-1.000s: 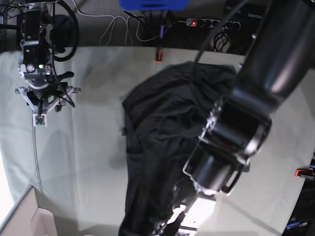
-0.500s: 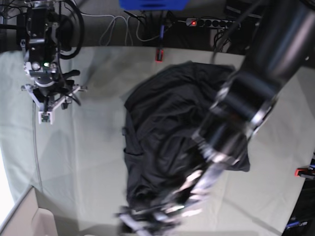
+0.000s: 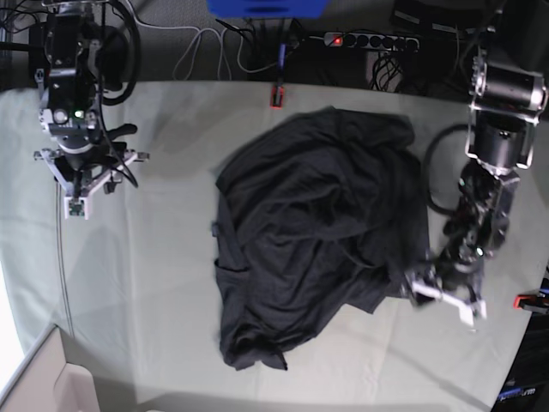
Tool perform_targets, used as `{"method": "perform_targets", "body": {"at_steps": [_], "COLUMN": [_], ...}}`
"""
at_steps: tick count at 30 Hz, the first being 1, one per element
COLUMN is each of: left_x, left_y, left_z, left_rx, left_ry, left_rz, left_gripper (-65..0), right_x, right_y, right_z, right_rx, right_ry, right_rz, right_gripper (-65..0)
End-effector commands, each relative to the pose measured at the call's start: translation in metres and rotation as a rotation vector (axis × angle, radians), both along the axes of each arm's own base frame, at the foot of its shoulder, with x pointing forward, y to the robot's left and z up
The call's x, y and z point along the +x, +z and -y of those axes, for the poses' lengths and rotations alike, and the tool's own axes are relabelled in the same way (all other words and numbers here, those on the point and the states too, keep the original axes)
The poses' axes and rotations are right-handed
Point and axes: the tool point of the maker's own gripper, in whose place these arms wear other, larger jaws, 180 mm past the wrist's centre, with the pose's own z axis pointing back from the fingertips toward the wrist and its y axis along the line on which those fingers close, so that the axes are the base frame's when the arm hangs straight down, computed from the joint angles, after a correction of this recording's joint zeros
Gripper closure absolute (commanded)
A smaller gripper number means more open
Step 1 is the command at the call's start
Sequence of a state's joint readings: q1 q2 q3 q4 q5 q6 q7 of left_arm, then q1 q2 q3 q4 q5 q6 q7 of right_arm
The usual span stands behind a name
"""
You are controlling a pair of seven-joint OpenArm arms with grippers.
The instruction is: Layout the t-shirt on the table in an organized manner, then fold the t-shirt properly
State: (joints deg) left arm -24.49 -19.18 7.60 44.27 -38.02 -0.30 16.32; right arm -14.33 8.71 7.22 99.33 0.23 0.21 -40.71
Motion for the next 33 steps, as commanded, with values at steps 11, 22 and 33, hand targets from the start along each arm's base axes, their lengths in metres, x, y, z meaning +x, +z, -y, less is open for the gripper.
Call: {"method": "perform_targets", "body": {"at_steps": [11, 22, 33], "left_x": [-0.018, -0.017, -0.089], "left_y": [-0.049, -0.033, 0.069], "left_z": [-0.005, -0.021, -0.074], "left_rx": [0.268, 0.166, -0.091], "left_ry": [-0.059, 0.008, 0.113], "left_rz": [-0.041, -0.048, 0.136], "left_gripper": [-41.5, -1.7, -0.3], "right_x": [0.009, 0.01, 0.011], "right_y": [0.011, 0.012, -0.004], "right_z": [0.002, 0.002, -0.087], "right_rx": [-0.013, -0.015, 0.072], "right_ry": [0.009, 0.01, 0.221], "right_rz": [0.047, 0.052, 0.015], "right_gripper": [-25.6, -25.6, -32.0]}}
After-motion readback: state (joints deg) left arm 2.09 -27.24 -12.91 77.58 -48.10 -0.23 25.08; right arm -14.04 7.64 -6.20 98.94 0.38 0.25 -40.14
